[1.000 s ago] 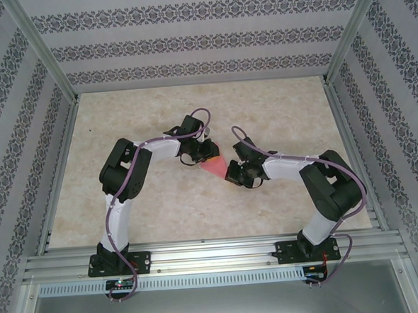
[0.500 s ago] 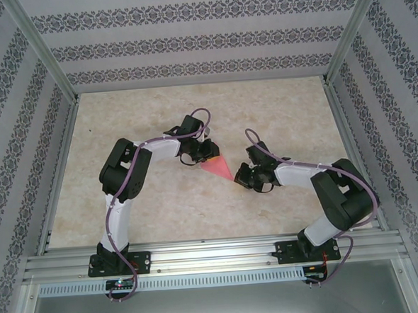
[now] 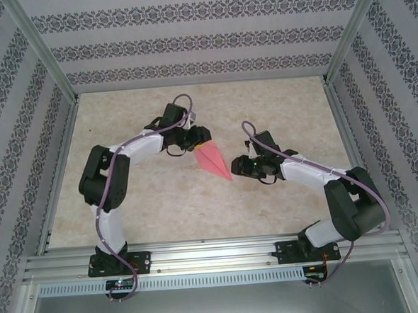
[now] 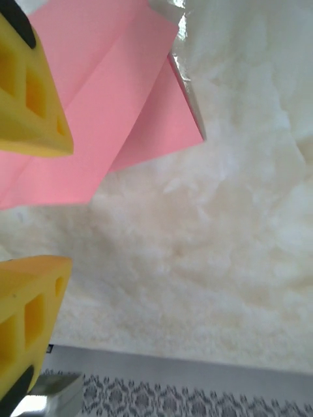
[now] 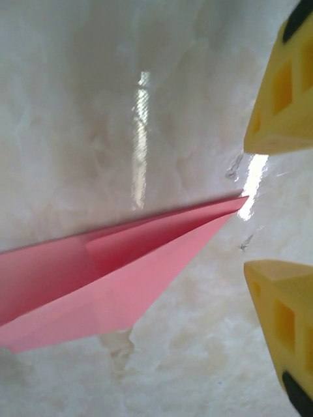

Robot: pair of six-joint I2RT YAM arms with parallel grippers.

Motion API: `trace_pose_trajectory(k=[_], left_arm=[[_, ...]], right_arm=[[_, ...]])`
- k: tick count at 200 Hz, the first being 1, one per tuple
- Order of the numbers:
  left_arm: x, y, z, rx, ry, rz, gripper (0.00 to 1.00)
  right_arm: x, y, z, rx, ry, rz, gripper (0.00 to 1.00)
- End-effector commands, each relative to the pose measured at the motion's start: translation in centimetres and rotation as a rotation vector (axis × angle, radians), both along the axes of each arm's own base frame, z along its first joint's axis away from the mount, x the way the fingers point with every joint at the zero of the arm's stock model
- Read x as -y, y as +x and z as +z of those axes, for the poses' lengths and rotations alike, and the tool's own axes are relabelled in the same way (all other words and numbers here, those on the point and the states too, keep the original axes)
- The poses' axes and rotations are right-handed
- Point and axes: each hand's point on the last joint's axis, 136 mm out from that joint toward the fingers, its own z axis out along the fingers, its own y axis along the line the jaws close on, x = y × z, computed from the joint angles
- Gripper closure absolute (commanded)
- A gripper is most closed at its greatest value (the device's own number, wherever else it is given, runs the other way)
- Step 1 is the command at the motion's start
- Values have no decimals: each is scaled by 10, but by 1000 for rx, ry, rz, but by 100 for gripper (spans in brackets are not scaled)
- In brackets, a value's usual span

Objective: Fold a paper plane with a square sheet of paper (fold left side to right side)
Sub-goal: Fourth fold the wing at the center of the table, then turn over the paper at the center of the table.

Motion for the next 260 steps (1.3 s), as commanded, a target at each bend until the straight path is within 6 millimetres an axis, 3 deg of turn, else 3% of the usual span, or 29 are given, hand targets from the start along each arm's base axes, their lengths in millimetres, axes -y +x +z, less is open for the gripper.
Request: trace_pose_trajectory(k=[1, 45, 93, 161, 220, 260], left_arm=[[-11, -13, -10, -29, 9, 32, 53], [-12, -21, -43, -90, -19, 67, 52], [-1, -15, -57, -115, -52, 63, 54], [12, -10, -63, -122, -61, 50, 62], [22, -7, -73, -146, -54, 46, 62], [30, -3, -68, -131, -77, 42, 64]], right_arm=[[-12, 19, 21, 127, 51, 96, 48], [-15, 21, 27, 153, 109, 111, 42], [-9, 15, 24, 140, 112, 98, 41], [-5, 14, 23, 128, 121, 84, 41], [0, 12, 29, 134, 122, 69, 40], [1, 12, 38, 151, 144, 64, 39]])
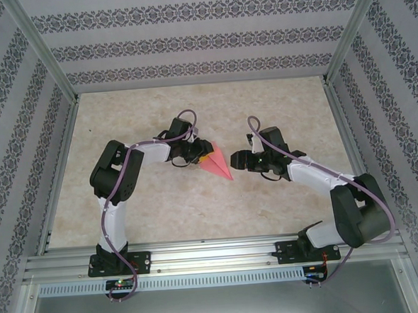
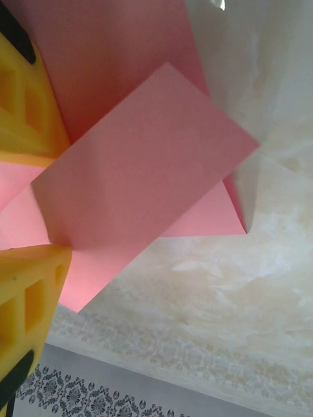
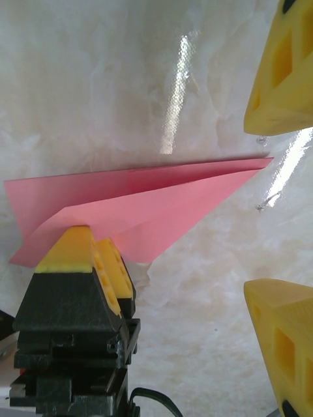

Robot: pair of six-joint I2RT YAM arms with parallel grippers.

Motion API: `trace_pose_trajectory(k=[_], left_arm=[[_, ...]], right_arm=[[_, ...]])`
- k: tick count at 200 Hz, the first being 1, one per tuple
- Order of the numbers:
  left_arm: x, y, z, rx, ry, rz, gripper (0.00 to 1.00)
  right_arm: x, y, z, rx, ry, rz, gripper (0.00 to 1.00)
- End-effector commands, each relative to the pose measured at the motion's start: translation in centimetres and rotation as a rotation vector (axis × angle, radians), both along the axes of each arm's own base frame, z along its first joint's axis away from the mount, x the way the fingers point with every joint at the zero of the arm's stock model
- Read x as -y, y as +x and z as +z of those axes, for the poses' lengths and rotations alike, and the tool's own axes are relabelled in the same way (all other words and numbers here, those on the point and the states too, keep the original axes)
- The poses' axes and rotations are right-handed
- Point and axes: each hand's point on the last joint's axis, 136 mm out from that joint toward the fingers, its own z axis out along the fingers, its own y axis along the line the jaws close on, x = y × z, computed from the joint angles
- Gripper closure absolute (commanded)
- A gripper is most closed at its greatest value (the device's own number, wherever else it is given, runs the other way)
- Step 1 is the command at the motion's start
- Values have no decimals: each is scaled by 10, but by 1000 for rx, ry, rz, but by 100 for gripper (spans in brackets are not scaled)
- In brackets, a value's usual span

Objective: Fold a paper plane with a square sheet of paper (fold left side to right side)
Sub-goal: Turn over the paper at the center of the table.

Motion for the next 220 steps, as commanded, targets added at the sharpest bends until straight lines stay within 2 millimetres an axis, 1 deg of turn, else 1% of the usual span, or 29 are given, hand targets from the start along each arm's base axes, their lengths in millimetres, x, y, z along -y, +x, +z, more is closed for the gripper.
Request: trace_pose_trajectory(k=[1, 19, 46, 65, 81, 89, 102, 111, 121, 125, 156, 179, 220], left_arm=[[16, 7, 8, 30, -42, -12, 64], [21, 9, 13, 43, -60, -13, 69], [23, 12, 26, 79, -83, -16, 78], [23, 11, 37, 104, -89, -20, 82], [21, 9, 49, 123, -98, -19, 84], [20, 8, 59, 139, -106, -18, 86], [18, 5, 77, 174, -119, -18, 88], [16, 3, 91, 202, -122, -18, 90], [14, 1, 106, 229, -125, -20, 92], [12, 0, 112, 240, -125, -18, 92], [2, -11, 161, 346, -157, -5, 95], [-6, -23, 192, 421, -196, 6, 95], [-17, -50, 247, 569, -289, -13, 94]], right_arm=[[3, -1, 7, 13, 26, -6, 39], [2, 0, 11, 21, 54, -9, 39], [3, 1, 18, 42, 108, -21, 39], [4, 2, 28, 74, 154, -26, 38], [6, 3, 40, 115, 184, -40, 35], [7, 4, 48, 140, 201, -45, 32], [11, 4, 62, 188, 217, -55, 26], [13, 4, 71, 218, 225, -63, 18], [17, 5, 81, 245, 237, -79, 5], [17, 4, 85, 254, 245, -84, 2], [17, -3, 117, 306, 326, -71, 2], [6, -14, 136, 307, 396, 12, 2], [-17, -30, 155, 273, 557, 183, 2]])
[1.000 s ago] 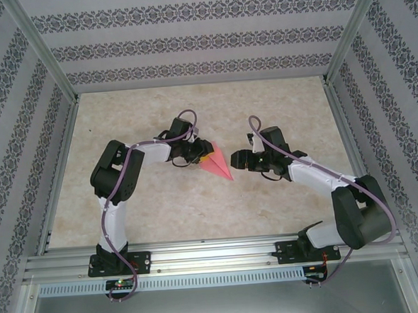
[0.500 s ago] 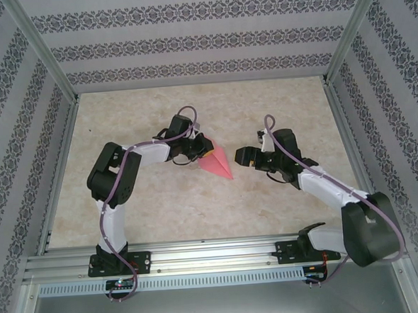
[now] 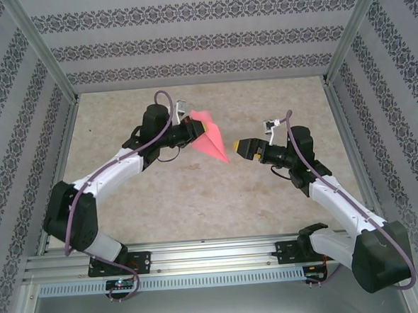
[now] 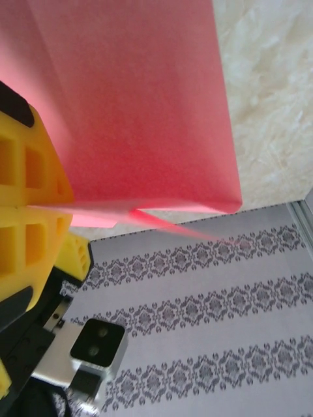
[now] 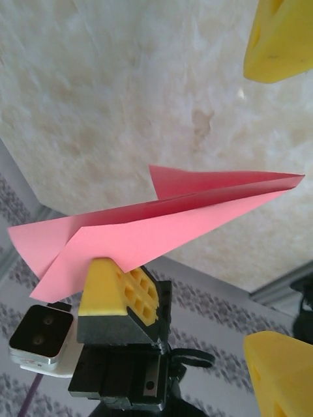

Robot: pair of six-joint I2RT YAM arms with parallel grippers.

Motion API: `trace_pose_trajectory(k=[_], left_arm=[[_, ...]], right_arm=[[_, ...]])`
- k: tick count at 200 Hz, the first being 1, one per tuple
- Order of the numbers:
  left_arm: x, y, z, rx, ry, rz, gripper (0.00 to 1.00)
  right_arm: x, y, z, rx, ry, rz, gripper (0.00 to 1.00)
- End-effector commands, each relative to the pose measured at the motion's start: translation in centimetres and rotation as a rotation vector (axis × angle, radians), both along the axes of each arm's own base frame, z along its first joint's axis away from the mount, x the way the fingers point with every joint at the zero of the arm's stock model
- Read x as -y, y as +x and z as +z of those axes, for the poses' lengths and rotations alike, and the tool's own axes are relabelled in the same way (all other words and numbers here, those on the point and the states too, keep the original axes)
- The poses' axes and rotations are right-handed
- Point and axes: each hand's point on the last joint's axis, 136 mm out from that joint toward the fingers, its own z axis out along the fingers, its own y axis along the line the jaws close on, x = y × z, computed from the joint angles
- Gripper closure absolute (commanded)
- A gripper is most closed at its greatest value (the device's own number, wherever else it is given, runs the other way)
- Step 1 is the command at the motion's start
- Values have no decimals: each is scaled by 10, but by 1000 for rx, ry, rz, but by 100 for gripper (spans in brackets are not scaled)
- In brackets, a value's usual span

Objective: Fold a paper plane with a square sheet of paper (fold left side to right side)
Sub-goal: Turn over the paper at the center of the table.

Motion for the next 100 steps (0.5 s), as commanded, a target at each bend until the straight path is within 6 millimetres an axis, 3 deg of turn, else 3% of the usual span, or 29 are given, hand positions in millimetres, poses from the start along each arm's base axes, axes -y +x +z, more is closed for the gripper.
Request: trace_pose_trajectory(k=[1, 48, 100], left_arm=[[-1, -13, 37, 140, -52, -22, 94], [-2, -42, 89, 278, -168, -112, 95], [0, -59, 112, 326, -247, -179, 95]], right_arm=[[-16, -12, 27, 40, 120, 150, 2], [-46, -34, 59, 115, 231, 330, 2], [-72, -55, 83, 176, 240, 446, 2]])
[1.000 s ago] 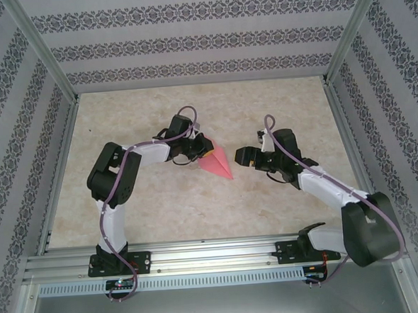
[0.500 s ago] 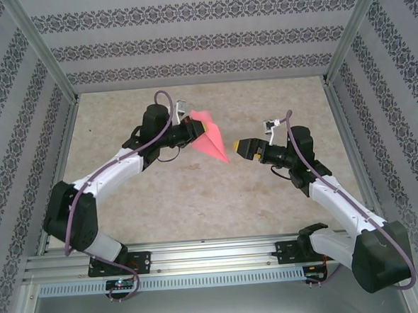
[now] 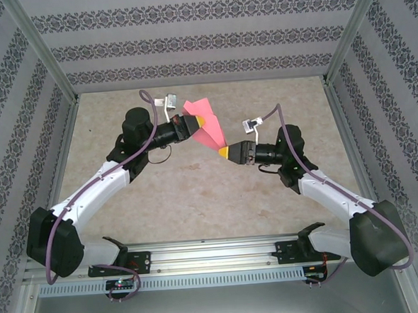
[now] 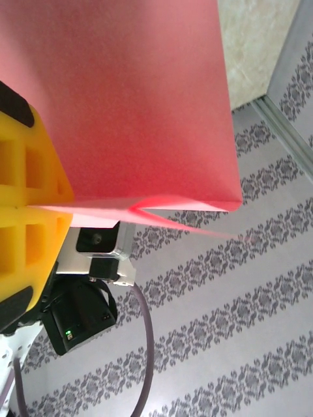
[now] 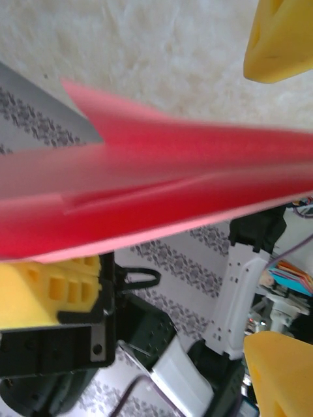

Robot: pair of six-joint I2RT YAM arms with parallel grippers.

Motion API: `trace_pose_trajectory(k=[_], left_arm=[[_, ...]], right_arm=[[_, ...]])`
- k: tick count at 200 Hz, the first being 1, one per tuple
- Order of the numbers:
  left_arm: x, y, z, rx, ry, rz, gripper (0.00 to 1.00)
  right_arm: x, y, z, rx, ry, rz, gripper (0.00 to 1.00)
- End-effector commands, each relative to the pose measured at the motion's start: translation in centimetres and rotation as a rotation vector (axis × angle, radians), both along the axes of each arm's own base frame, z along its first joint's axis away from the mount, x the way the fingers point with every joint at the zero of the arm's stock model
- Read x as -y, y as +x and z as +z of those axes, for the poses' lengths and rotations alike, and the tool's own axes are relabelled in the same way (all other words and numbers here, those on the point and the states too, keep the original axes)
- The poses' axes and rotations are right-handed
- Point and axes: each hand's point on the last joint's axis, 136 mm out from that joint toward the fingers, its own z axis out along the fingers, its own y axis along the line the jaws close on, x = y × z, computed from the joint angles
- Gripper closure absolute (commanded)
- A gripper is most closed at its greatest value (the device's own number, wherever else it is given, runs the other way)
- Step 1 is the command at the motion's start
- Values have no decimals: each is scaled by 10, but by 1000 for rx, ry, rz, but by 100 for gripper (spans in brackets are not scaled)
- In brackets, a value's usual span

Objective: Fold a paper plane with a square sheet of paper (fold left side to right side)
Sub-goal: Turn over the paper at the center of the table.

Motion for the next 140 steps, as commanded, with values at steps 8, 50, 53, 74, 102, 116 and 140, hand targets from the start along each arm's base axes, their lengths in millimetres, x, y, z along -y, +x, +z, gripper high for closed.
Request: trace_pose_trajectory(k=[8, 50, 53, 74, 102, 116, 140], left_arm=[[5, -21, 26, 75, -87, -92, 95], [6, -30, 30, 80, -101, -138, 95], [6, -31, 30, 80, -101, -139, 95], [8, -33, 24, 67, -95, -159, 95], [11, -37, 16, 56, -88, -185, 95], [13, -38, 10, 48, -82, -197, 95], [17, -38, 1, 32, -72, -212, 95]], right_arm=[[-11, -9, 35, 113, 43, 67, 2], [-15, -3, 45, 121, 51, 69, 8], [-15, -3, 47, 125, 53, 69, 9], [-17, -2, 51, 130, 56, 75, 15], [-20, 0, 52, 131, 55, 85, 24], [-23, 0, 49, 123, 51, 97, 29], [-28, -2, 45, 114, 46, 112, 37]])
